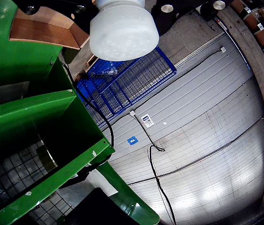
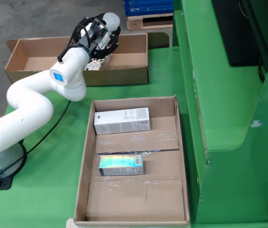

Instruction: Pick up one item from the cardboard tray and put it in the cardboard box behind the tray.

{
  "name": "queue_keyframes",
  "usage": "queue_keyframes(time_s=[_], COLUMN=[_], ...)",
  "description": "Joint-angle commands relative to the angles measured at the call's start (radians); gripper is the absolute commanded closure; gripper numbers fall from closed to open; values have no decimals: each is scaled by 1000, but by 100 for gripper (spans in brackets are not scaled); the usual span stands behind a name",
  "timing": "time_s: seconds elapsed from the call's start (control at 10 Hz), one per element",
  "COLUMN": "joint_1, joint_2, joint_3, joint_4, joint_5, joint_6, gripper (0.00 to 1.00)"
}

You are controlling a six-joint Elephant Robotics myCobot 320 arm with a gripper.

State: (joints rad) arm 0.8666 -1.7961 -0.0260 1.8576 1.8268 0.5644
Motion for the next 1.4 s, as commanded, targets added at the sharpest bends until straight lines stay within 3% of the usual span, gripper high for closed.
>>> queue_keyframes(time_s=[0.0, 0.1, 0.2, 0.8, 1.3], joint_1=[-7, -12, -43, -55, -52], joint_2=[29, 28, 30, 38, 44], joint_3=[26, 26, 26, 26, 26], joint_4=[8, -30, -199, -401, -443], joint_5=[1, 2, -18, -110, -133], joint_6=[7, 0, 19, 58, 60], gripper=[100, 100, 100, 100, 100])
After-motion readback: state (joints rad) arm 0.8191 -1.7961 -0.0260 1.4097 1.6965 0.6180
